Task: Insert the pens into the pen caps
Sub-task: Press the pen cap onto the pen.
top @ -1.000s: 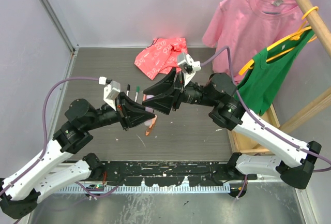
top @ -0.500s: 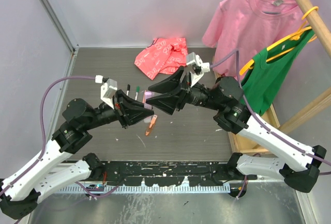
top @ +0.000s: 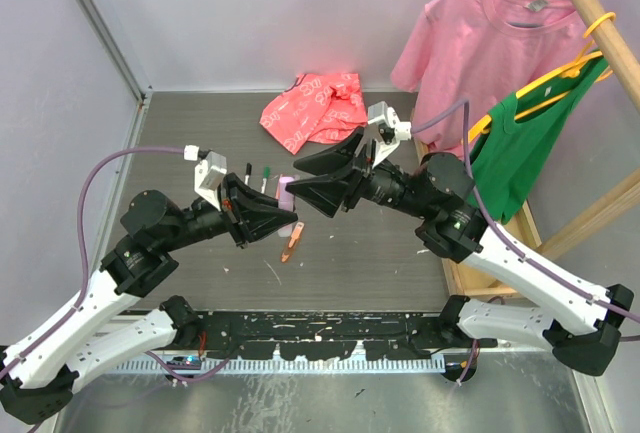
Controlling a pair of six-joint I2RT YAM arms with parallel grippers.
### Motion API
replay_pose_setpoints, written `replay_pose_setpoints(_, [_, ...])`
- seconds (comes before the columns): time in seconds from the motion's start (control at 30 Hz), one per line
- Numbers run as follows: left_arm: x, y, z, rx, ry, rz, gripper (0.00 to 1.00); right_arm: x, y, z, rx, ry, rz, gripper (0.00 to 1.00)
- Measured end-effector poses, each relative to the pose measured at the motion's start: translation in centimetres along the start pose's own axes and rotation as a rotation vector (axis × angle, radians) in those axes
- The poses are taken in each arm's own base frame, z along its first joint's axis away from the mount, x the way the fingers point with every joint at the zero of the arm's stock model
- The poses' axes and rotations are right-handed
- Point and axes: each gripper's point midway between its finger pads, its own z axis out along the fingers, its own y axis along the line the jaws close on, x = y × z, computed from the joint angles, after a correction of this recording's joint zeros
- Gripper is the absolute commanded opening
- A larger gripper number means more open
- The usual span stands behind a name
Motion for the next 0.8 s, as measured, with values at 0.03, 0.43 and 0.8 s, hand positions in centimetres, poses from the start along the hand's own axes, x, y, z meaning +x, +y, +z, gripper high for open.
replay_pose_setpoints(0.03, [0.0, 0.0, 0.0, 0.0, 0.0, 0.0, 0.0, 0.1, 0.0, 0.0, 0.0, 0.002, 0.001, 0.6])
replay_pose_setpoints(0.43, [0.2, 0.0, 0.1, 0.005, 0.008, -0.004, 0.0, 3.1, 0.5, 1.2, -0.094, 0.109, 0.034, 0.55])
replay_pose_setpoints(0.8, [0.6, 0.0, 0.4, 0.017, 0.026, -0.012, 0.0, 3.3, 0.7, 1.2, -0.106, 0.118, 0.048, 0.46])
